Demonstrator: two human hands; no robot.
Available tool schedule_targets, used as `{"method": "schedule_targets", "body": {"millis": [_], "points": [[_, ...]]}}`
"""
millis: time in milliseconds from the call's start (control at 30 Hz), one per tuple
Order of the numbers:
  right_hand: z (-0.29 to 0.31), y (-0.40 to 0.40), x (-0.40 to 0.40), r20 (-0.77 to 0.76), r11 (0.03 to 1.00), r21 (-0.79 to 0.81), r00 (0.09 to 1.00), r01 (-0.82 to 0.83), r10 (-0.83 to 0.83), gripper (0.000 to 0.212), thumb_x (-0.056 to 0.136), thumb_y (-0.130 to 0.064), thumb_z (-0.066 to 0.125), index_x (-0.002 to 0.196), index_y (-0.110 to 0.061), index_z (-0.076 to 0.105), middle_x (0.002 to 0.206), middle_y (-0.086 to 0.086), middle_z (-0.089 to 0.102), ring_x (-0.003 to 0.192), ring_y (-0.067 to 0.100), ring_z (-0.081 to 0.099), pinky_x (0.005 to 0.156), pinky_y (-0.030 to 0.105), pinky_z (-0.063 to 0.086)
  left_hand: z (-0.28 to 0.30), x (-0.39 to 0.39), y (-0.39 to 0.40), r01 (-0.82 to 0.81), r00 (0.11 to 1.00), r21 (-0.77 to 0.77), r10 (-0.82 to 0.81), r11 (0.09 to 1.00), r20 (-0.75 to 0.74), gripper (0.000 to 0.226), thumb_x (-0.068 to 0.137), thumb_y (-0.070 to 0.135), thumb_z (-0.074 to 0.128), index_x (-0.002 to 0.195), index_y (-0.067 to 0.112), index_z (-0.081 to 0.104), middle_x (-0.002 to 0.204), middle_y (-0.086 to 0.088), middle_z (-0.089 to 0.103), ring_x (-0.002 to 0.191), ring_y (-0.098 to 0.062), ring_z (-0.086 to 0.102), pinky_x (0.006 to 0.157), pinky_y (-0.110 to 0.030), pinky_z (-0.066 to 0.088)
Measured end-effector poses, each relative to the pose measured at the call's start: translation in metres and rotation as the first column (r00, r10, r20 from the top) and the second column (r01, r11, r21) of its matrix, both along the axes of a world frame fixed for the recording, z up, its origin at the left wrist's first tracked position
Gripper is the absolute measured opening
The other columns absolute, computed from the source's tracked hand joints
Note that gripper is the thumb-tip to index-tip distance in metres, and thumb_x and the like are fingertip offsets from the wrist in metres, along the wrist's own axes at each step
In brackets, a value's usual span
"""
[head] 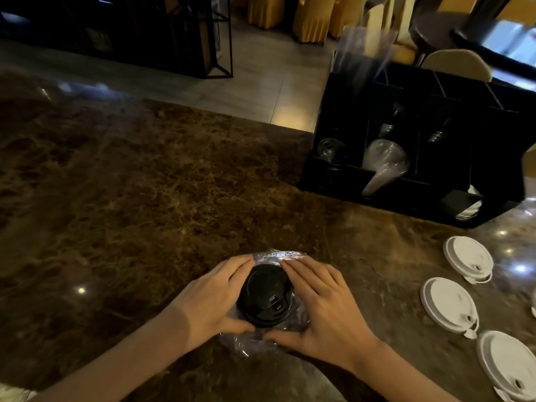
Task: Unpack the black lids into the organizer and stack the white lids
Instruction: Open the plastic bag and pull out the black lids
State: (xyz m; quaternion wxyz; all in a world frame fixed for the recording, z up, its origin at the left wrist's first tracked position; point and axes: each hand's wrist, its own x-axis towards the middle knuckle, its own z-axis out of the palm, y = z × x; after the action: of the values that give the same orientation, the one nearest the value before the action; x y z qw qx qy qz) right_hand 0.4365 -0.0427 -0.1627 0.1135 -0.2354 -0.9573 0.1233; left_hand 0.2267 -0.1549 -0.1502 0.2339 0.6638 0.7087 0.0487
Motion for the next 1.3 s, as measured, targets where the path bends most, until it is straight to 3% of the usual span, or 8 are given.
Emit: {"method": "schedule_targets", "body": {"millis": [233,367,500,900,1000,1067,1167,1300], "points": [[-0.022,0.003,0.000,-0.010,0.964,-0.265,1.000,-0.019,0.017,0.111,0.073,-0.087,0.065,0.157,-0.019,0.037,0.163,-0.009,0.036,0.154,0.007,0.023,0.125,0.039,0.027,-0.023,-0.005,0.001,-0.051,0.991,0.071,0.041,0.996,0.128,0.108,0.071,0.056,0.080,0.155,0.026,0.018,0.159,0.015,0.023,0.146,0.000,0.022,0.122,-0.025,0.024],[-0.027,0.004,0.000,-0.079,0.954,-0.296,0.996,-0.051,0.029,0.112,0.074,-0.083,0.069,0.160,-0.024,0.027,0.165,-0.014,0.030,0.154,0.005,0.022,0.126,0.034,0.026,-0.022,-0.004,-0.009,-0.090,0.957,0.079,0.064,0.993,0.284,0.113,0.075,0.052,0.080,0.153,0.043,-0.001,0.162,0.024,0.007,0.144,0.000,0.025,0.120,-0.023,0.025],[-0.026,0.003,0.003,-0.150,0.935,-0.344,0.988,-0.086,0.035,0.114,0.075,-0.077,0.074,0.162,-0.030,0.016,0.166,-0.017,0.026,0.153,0.005,0.025,0.123,0.033,0.032,-0.021,0.001,-0.023,-0.085,0.961,0.184,0.032,0.979,0.274,0.105,0.081,0.060,0.067,0.142,0.065,-0.019,0.152,0.044,-0.014,0.139,0.020,0.007,0.109,-0.003,0.010],[-0.031,0.005,0.007,-0.170,0.966,-0.223,0.981,-0.132,0.095,0.110,0.078,-0.078,0.069,0.161,-0.020,0.026,0.162,-0.009,0.037,0.153,0.012,0.029,0.121,0.048,0.033,-0.031,0.003,-0.035,-0.162,0.966,0.277,0.094,0.947,0.242,0.104,0.080,0.063,0.068,0.157,0.038,0.003,0.161,0.026,0.002,0.148,0.011,0.004,0.117,-0.011,0.008],[-0.037,0.002,0.009,-0.111,0.981,-0.191,0.994,-0.024,0.003,0.110,0.076,-0.087,0.061,0.161,-0.029,0.025,0.146,-0.018,0.054,0.143,0.011,0.036,0.114,0.045,0.027,-0.030,0.007,-0.036,-0.206,0.965,0.275,0.148,0.939,0.218,0.101,0.075,0.059,0.073,0.153,0.025,0.019,0.150,0.000,0.038,0.139,-0.007,0.039,0.114,-0.029,0.035],[-0.039,0.001,0.010,-0.054,0.980,-0.198,0.998,0.011,-0.023,0.108,0.076,-0.090,0.057,0.161,-0.032,0.024,0.138,-0.021,0.060,0.138,0.013,0.039,0.111,0.045,0.024,-0.025,0.009,-0.035,-0.177,0.983,0.295,0.155,0.939,0.098,0.097,0.068,0.060,0.070,0.146,0.010,0.043,0.125,-0.009,0.061,0.112,-0.017,0.066,0.093,-0.034,0.055],[-0.039,0.003,0.011,-0.021,0.977,-0.214,0.999,0.024,-0.029,0.105,0.075,-0.090,0.057,0.160,-0.034,0.026,0.136,-0.023,0.061,0.136,0.012,0.039,0.110,0.047,0.025,-0.022,0.009,-0.030,-0.116,0.991,0.331,0.133,0.937,-0.029,0.096,0.060,0.061,0.074,0.132,0.000,0.059,0.103,-0.009,0.070,0.090,-0.019,0.074,0.077,-0.035,0.061],[-0.032,0.001,0.008,0.003,0.965,-0.261,0.999,0.039,-0.039,0.106,0.074,-0.090,0.058,0.159,-0.037,0.023,0.141,-0.025,0.055,0.139,0.009,0.035,0.113,0.049,0.025,-0.024,0.007,-0.030,-0.177,0.982,0.231,0.155,0.957,0.111,0.102,0.071,0.066,0.062,0.152,0.010,0.034,0.125,-0.005,0.059,0.120,-0.015,0.057,0.104,-0.035,0.046]]}}
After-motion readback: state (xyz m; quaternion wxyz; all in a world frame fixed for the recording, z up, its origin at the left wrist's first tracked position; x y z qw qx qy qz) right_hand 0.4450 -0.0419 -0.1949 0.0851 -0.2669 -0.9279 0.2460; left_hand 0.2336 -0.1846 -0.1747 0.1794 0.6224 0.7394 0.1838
